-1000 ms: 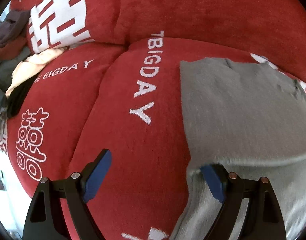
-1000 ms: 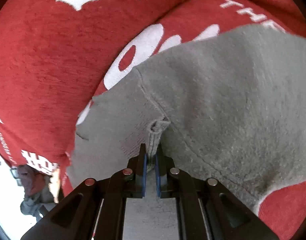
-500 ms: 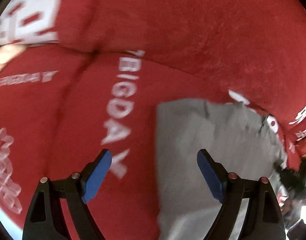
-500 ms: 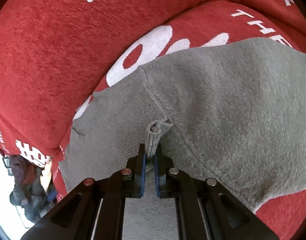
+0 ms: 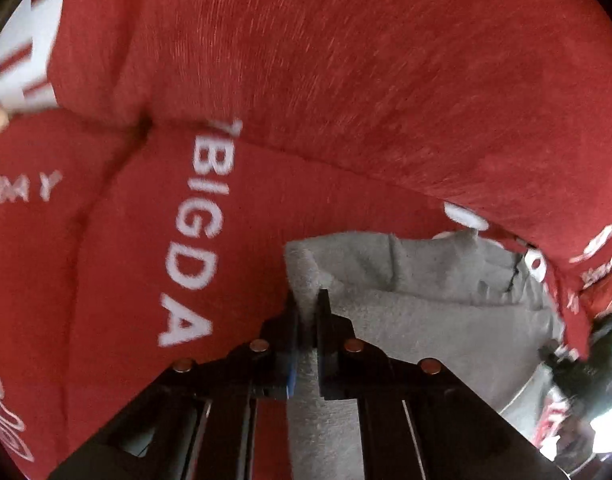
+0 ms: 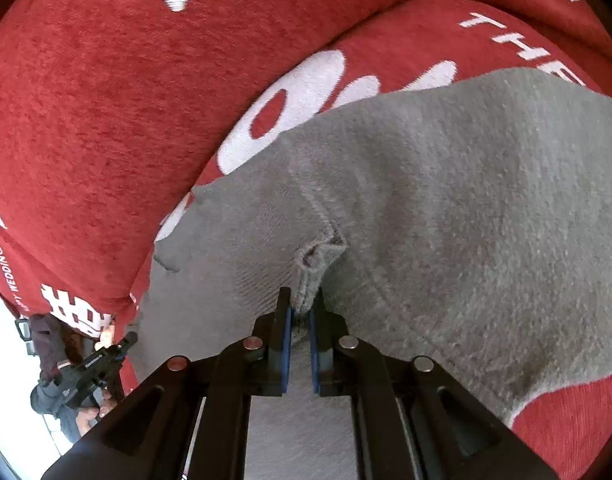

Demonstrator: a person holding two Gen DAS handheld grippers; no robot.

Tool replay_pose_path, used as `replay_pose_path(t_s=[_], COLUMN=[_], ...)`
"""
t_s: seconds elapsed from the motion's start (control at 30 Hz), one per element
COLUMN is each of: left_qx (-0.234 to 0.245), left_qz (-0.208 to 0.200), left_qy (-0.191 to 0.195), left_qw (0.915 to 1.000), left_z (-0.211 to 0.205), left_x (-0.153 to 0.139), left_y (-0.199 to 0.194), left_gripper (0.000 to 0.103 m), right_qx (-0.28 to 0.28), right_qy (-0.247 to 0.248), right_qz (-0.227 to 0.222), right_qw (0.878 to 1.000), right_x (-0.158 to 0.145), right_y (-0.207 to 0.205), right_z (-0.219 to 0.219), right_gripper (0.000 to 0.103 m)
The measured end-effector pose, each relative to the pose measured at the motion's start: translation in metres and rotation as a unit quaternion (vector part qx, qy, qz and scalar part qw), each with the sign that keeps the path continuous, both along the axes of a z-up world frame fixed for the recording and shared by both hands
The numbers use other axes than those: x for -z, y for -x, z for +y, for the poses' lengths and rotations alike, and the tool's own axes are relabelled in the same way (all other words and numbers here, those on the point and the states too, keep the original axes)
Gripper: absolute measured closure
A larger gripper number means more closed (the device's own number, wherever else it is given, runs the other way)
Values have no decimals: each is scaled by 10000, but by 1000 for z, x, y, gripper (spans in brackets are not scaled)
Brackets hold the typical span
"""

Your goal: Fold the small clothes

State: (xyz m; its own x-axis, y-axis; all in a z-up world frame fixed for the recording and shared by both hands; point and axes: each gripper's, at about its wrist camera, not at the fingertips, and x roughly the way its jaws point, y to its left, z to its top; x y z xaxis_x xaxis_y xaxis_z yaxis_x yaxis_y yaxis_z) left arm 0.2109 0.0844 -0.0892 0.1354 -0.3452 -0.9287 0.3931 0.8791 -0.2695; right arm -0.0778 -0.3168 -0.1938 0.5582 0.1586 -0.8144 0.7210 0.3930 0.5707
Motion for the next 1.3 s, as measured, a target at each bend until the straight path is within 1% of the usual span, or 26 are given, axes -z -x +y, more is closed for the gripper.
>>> replay_pose_path(t_s=[0.03, 0.1, 0.17, 0.23, 0.27, 0.3, 0.33, 0.37, 0.4, 0.43, 0.47, 0.53, 0.6, 0.67, 0.73, 0.77, 0.87, 0.93, 1.0, 1.03, 1.1, 1.2, 1.23, 1.27, 1.3], left_qx=[99, 140, 95, -12, -35, -55, -84, -108, -79, 6, 52, 126, 180, 250, 383, 434, 242, 158, 194, 213, 230, 203, 214, 233, 258], left_qz=[-24, 60, 88, 7, 1, -4, -83, -294, -441, -443, -356, -189, -91, -170, -373, -407, -400, -360, -414, -455, -543, -559, -544, -524, -505], left_qy=[-88, -237, -287, -321, -341, -434, -617, -780, -803, -792, -765, -689, -721, -951, -1531, -1729, -1662, -1770, -1815, -1824, -1818, -1621, -1562, -1528, -1505], left_qw=[9999, 9996, 9995, 9995, 9994, 9990, 9980, 9965, 9958, 9959, 9964, 9974, 9972, 9950, 9868, 9831, 9850, 9834, 9823, 9819, 9816, 9850, 9860, 9866, 9870], left_z=[0, 0, -2, -1, -2, -2, -2, 1, 4, 6, 11, 18, 22, 24, 23, 24, 45, 51, 54, 54, 51, 41, 35, 28, 22], left_x=[3, 16, 24, 22, 20, 17, 14, 6, 0, -6, -11, -18, -19, -14, -1, 7, 3, -1, -12, -17, -27, -37, -39, -41, -40], left_y=[0, -5, -7, -5, -3, -2, 0, 4, 9, 13, 18, 28, 43, 56, 69, 74, 77, 78, 81, 84, 90, 97, 100, 103, 106], left_gripper=[95, 95, 95, 94, 85, 73, 42, 27, 27, 27, 27, 27, 27, 27, 27, 27, 27, 27, 27, 27, 27, 27, 27, 27, 27], right_qx=[-97, -141, 73, 218, 207, 161, 115, 97, 82, 48, -14, -157, -269, -362, -424, -439, -436, -413, -349, -285, -80, 440, 519, 582, 604], right_qy=[57, 136, 91, 76, 135, 190, 217, 191, 140, 113, 123, 151, 99, 9, -25, -53, -125, -148, -149, -140, -201, -369, -428, -490, -520], right_qz=[6, 98, 123, 113, 145, 182, 204, 196, 187, 198, 208, 198, 165, 167, 231, 257, 277, 283, 252, 239, 134, -133, -163, -115, -29], right_qw=[9999, 9998, 9999, 9997, 9996, 9995, 9995, 9996, 9997, 9997, 9997, 9996, 9995, 9992, 9988, 9987, 9986, 9986, 9990, 9992, 9997, 9983, 9976, 9970, 9968], right_x=[-2, 0, 5, 4, 3, 1, -1, -3, -4, -7, -10, -17, -22, -24, -24, -24, -25, -26, -27, -27, -25, -15, -12, -7, -4], right_y=[-2, -4, 1, 5, 5, 4, 3, 2, 2, 2, 3, 3, 4, 5, 7, 8, 15, 20, 24, 25, 22, 16, 14, 12, 11], right_z=[2, 3, 0, -1, 0, 1, 1, 1, 0, 0, 1, 7, 15, 24, 32, 35, 39, 39, 36, 32, 22, 1, -2, -5, -6], right_gripper=[93, 93, 96, 96, 96, 96, 96, 95, 90, 90, 90, 83, 80, 80, 80, 80, 80, 77, 65, 62, 61, 61, 61, 65, 85])
